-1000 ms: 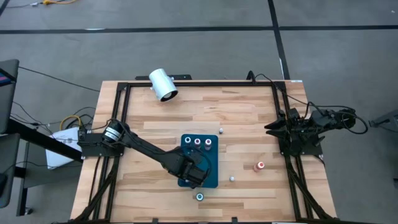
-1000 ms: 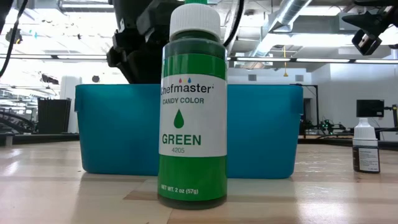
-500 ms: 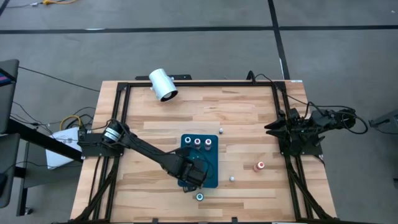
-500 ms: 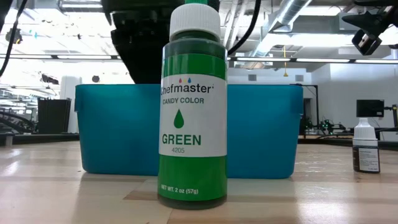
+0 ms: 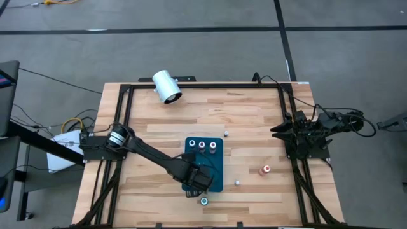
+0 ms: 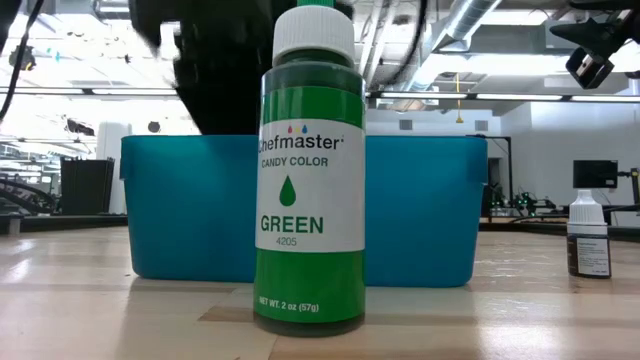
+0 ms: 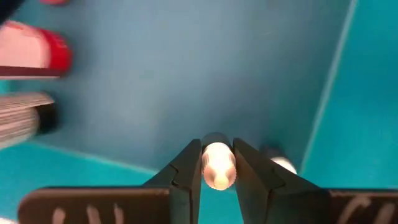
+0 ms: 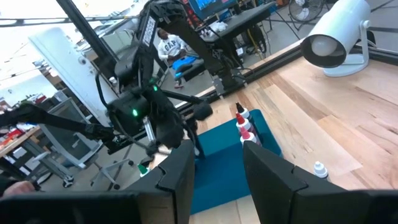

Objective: Pick & Place food coloring
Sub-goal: Put the small black food coloring bottle into the blue bin, then put the small green food coloring bottle into the blue bin

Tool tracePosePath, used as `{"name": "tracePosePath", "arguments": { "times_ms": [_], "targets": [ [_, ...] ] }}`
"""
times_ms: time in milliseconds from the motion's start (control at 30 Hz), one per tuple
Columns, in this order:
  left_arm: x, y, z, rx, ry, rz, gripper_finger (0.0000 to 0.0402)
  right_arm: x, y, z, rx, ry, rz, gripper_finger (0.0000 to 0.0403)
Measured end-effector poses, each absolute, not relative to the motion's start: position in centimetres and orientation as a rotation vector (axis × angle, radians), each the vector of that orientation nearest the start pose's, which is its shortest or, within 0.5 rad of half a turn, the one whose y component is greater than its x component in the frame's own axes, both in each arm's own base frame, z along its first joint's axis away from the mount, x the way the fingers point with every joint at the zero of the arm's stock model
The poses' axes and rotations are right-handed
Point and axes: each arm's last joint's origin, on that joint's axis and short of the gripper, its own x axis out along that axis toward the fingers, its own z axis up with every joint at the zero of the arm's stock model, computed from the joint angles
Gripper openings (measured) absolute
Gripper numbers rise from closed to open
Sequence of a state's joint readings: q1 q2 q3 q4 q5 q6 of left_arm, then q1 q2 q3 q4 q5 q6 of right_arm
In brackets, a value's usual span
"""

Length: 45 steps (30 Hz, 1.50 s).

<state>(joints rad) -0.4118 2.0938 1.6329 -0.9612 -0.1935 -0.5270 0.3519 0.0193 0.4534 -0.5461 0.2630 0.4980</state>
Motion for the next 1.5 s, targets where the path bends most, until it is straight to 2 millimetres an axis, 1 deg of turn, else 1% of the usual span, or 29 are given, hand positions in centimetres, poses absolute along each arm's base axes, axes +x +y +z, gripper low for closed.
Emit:
{"name": "tracePosePath", "arguments": {
  "times_ms": [67,167,400,600,867,1167,1500],
  "targets": [
    [38.1,-16.1,17.1,-0.018,1.381,0.175,0.0060,4.8,1.0,25.5,0.463,0.127,0.061,0.0126],
    [38.4,-16.3,16.1,-0.027,1.398,0.173,0.0060,4.8,1.0,25.5,0.463,0.127,0.061,0.0126],
    [38.5,-16.2,16.0,-0.030,1.372,0.221,0.0060,4.8,1.0,25.5,0.468,0.135,0.061,0.0126],
    [38.5,-16.2,16.0,-0.030,1.378,0.220,0.0063,4.8,1.0,25.3,0.465,0.153,0.056,0.0126],
    [38.4,-16.2,15.8,-0.045,1.408,0.197,0.0105,4.8,1.0,25.3,0.480,0.156,0.054,0.0126],
    [38.1,-16.1,15.8,-0.028,1.442,0.209,0.0143,4.8,1.0,25.3,0.480,0.156,0.054,0.0126],
    [38.0,-16.1,16.0,-0.022,1.454,0.215,0.0172,4.8,1.0,25.3,0.480,0.156,0.054,0.0126]
  ]
}}
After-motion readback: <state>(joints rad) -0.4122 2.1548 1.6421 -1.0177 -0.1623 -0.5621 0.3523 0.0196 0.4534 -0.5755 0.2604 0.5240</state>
